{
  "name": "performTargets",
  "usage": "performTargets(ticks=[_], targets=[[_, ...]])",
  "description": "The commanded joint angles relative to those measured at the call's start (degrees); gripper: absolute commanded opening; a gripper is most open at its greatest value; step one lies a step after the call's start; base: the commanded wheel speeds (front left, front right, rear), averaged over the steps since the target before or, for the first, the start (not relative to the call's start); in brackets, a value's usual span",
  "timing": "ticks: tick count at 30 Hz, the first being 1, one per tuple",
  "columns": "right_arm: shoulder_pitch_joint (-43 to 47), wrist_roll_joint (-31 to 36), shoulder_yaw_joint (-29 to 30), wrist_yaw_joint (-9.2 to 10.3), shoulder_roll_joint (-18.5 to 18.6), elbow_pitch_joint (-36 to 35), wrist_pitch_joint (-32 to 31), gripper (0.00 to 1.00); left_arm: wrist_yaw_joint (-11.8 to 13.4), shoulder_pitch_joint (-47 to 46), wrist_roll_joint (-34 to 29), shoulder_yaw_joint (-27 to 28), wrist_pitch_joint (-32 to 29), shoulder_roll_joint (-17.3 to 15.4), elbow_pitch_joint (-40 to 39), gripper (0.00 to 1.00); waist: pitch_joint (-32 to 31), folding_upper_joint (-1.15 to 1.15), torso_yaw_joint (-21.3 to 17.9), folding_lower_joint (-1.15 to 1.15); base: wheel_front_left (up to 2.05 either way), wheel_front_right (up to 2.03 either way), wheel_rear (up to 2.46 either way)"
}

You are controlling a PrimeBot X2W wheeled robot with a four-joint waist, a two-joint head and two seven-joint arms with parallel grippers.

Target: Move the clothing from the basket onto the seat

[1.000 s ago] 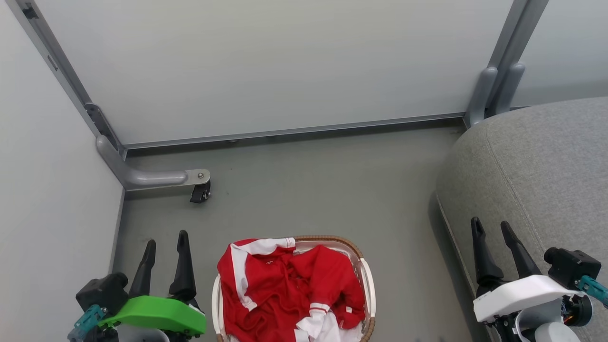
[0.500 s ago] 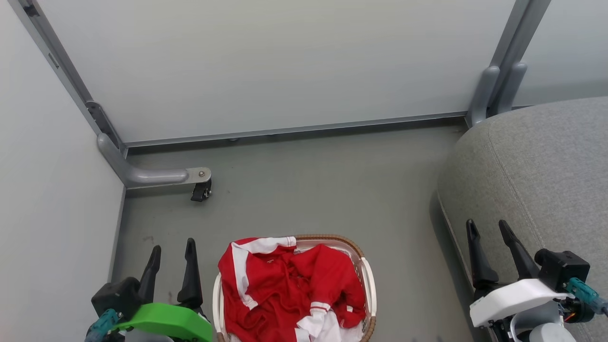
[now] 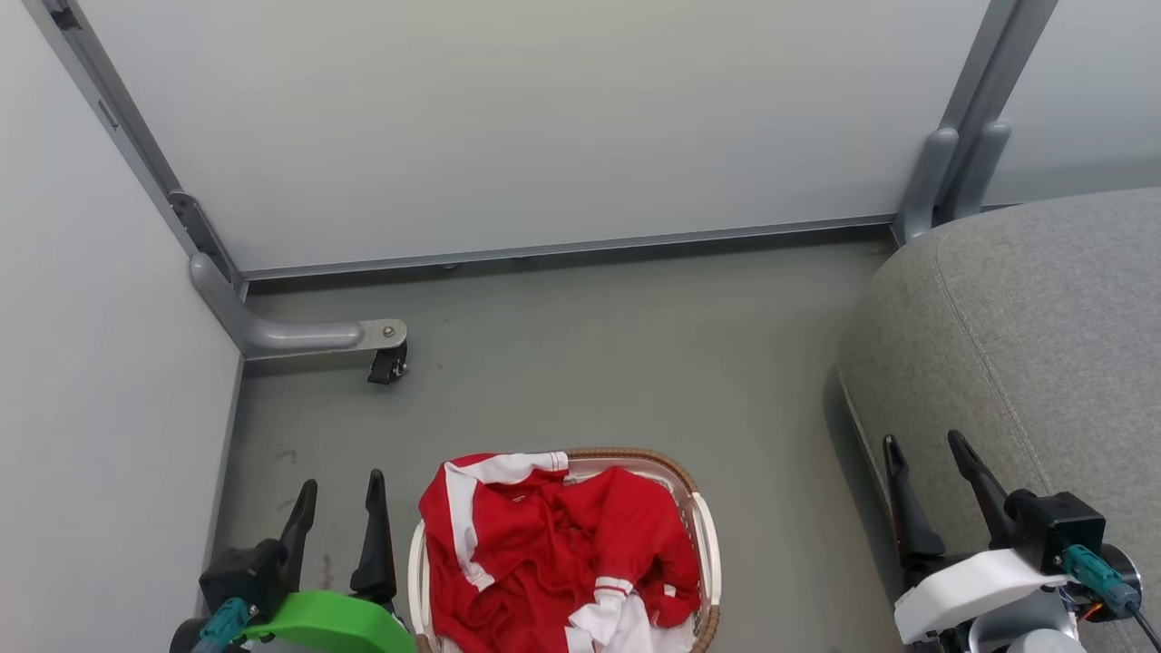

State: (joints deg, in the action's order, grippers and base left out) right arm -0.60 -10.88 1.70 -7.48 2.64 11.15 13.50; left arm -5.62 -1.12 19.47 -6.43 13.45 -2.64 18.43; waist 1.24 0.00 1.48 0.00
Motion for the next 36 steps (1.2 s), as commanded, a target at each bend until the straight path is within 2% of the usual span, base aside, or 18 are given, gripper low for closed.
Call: performTargets(ticks=[1, 14, 36], targets=[[0.8, 1.5, 0.1, -0.02, 0.3, 0.0, 0.5, 1.00, -0.3, 1.0, -1.4, -0.2, 0.5, -0.4, 0.1, 1.00, -0.1, 0.00, 0.0, 0.00, 0.00, 0.00, 0.00], [1.7, 6.9, -0.1, -0.01, 0.4, 0.2, 1.8, 1.00, -0.2, 1.7, -5.0, -0.9, 1.9, -0.4, 1.5, 1.00, -0.7, 0.00, 0.3, 0.00, 0.00, 0.00, 0.00], [1.5, 6.8, 0.2, -0.01, 0.4, -0.2, 1.8, 1.00, -0.1, 1.7, -3.7, -1.0, 1.7, -0.4, 1.9, 1.00, -0.4, 0.00, 0.2, 0.00, 0.00, 0.00, 0.00]])
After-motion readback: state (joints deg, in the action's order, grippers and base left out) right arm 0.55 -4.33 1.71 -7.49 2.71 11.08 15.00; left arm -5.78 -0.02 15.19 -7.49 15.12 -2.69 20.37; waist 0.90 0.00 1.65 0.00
